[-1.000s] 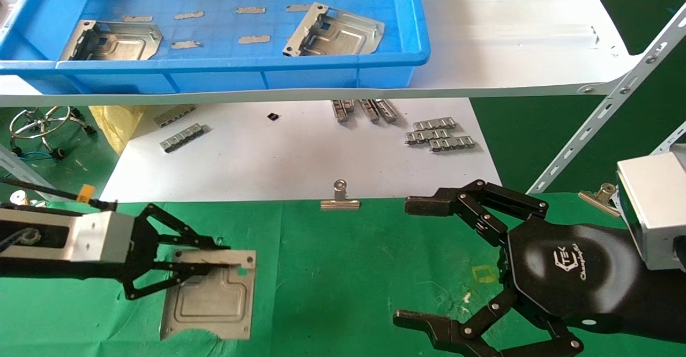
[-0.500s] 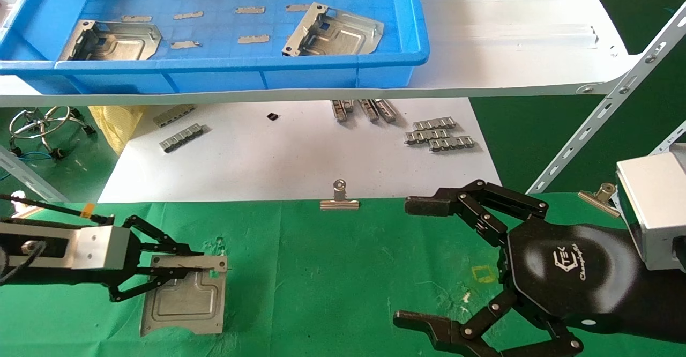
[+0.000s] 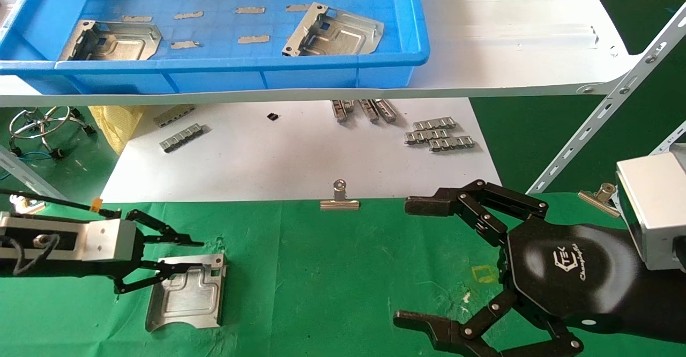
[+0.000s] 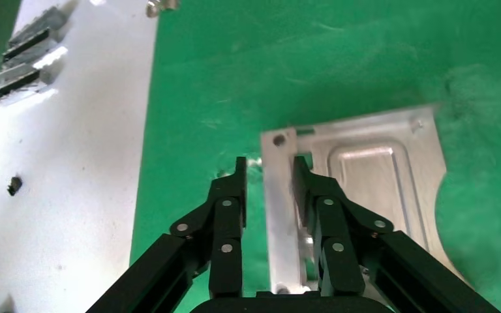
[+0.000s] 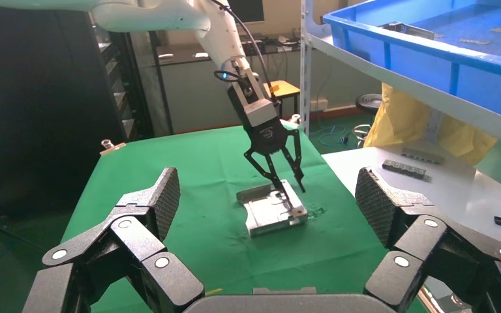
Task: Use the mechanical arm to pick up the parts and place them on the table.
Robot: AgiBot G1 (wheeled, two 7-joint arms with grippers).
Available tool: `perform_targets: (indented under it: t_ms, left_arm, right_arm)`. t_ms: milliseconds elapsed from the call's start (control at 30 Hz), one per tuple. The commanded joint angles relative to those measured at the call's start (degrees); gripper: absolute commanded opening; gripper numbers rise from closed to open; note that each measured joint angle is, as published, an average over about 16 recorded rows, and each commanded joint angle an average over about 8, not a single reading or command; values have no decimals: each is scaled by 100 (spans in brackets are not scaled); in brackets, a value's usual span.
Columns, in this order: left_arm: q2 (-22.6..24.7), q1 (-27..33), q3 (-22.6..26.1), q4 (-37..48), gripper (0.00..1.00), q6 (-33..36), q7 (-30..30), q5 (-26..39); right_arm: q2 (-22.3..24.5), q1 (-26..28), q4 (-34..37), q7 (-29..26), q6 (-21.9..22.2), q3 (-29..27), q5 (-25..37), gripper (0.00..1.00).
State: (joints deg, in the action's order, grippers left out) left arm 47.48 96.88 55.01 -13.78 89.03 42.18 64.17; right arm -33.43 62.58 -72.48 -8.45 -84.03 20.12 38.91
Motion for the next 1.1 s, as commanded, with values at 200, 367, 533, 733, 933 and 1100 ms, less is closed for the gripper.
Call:
perform_targets:
  t_ms: [200,367,533,733,933,1100]
  left_arm:
    - [38,-94,-193,209,100,229,-450,-533]
    - [-81,-392,-376,42,100,259,-1349,-1229]
    - [-157,-679,-507,-106,100,261,-1980,-1765]
    - [-171,-736,-533,-136,100,262,-2016,-1862]
    - [-179,-726,-563,-209,100,253,-1994,-1768]
    - [-245,-901,-768,-561,100,218,-2197,-1803]
  right_arm:
    - [0,0,0,0,0,0,0,100]
    - [0,0,0,0,0,1,-1,100]
    - [1,-1,1,1,1,0,-1,100]
    - [1,-1,2,1,2,0,-1,100]
    - [1,-1,2,1,2,1,-2,100]
    - [1,-1,3,1,2,1,-2,100]
